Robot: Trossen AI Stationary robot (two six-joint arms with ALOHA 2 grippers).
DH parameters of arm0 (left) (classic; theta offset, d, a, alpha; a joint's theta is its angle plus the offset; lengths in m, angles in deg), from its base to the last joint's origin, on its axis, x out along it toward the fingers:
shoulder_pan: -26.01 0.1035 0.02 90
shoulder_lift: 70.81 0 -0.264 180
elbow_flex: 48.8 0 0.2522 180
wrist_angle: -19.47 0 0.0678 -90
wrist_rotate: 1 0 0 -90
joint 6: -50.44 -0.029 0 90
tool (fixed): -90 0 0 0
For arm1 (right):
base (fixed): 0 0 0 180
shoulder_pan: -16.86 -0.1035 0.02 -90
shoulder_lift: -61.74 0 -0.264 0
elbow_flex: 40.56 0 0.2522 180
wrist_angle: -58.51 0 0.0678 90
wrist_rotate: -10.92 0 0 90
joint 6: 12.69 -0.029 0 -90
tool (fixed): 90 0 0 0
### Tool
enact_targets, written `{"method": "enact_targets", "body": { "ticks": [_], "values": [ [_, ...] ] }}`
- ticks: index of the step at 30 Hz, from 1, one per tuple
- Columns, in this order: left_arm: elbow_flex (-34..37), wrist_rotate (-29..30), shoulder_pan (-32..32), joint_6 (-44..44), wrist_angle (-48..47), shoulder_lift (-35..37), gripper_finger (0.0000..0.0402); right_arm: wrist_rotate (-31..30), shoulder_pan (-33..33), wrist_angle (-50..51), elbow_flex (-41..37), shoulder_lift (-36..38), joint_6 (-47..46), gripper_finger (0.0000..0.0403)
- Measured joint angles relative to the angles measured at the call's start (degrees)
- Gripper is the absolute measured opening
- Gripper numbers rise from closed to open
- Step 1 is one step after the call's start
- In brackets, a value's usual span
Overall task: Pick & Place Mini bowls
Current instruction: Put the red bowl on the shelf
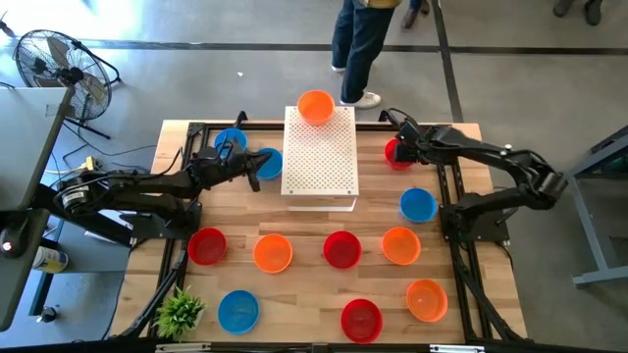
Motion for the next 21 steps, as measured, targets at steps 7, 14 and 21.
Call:
{"method": "enact_targets", "body": {
  "ticks": [7, 14, 21],
  "values": [
    [0.0, 0.0, 0.0, 0.0, -1.5, 0.0, 0.0001, 0.7, 0.0, -0.9, 0.0, -4.9, -3.7, 0.0149],
    [0.0, -0.2, 0.0, 0.2, -2.6, 0.0, 0.0001, 1.4, 1.7, -4.8, 0.0, -8.7, -4.2, 0.0149],
    [0.0, -0.2, 0.0, 0.2, -2.8, 0.0, 0.0001, 2.6, 3.8, -6.7, 0.0, -11.9, -3.5, 0.0143]
  ]
}}
